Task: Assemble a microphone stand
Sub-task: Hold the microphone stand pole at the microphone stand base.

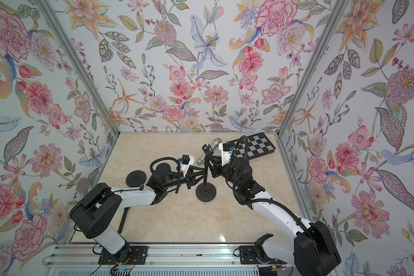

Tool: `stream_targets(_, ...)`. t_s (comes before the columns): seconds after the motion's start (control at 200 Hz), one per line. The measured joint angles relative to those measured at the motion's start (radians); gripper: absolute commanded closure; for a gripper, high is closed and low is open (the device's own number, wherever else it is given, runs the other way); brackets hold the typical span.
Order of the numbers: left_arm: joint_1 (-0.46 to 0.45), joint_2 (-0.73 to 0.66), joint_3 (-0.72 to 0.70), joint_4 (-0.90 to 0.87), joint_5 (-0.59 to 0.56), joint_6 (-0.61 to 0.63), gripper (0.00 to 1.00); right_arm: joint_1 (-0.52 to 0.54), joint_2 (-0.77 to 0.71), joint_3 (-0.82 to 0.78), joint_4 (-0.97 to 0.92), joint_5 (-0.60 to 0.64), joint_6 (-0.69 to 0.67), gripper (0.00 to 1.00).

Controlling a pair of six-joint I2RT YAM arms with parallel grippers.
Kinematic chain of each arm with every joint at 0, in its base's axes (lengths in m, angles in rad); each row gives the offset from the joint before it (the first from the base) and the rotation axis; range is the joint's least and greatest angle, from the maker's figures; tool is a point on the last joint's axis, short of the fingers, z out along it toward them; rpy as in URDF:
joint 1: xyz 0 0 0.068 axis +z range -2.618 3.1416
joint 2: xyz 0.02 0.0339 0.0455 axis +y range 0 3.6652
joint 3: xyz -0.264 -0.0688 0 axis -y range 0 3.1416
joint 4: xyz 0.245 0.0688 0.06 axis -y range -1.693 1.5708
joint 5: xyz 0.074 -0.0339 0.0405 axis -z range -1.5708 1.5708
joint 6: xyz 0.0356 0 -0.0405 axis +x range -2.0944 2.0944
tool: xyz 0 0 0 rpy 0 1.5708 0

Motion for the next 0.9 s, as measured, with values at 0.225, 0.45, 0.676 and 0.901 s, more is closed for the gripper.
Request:
stream_targets(0.225,-0.001,0.024,0.032,-0.002,0.021,0.009,0.42,0.006,-0.004,-0.015,0.006,0.006,-0.005,0.94)
stream_targets(0.45,-0.001,0.027,0.035,0.016,0.029,-0.001,0.46,0.012,-0.013,-0.025,0.017,0.024,-0.013,0.94)
stream_targets(0.676,-0.001,0.062,0.035,0.019,0.025,-0.008,0.54,0.014,-0.014,-0.032,0.029,0.037,-0.02,0.95)
stream_targets(0.901,-0.001,0.088,0.035,0.035,0.03,-0.034,0.75,0.014,-0.013,-0.034,0.049,0.056,-0.031,0.94)
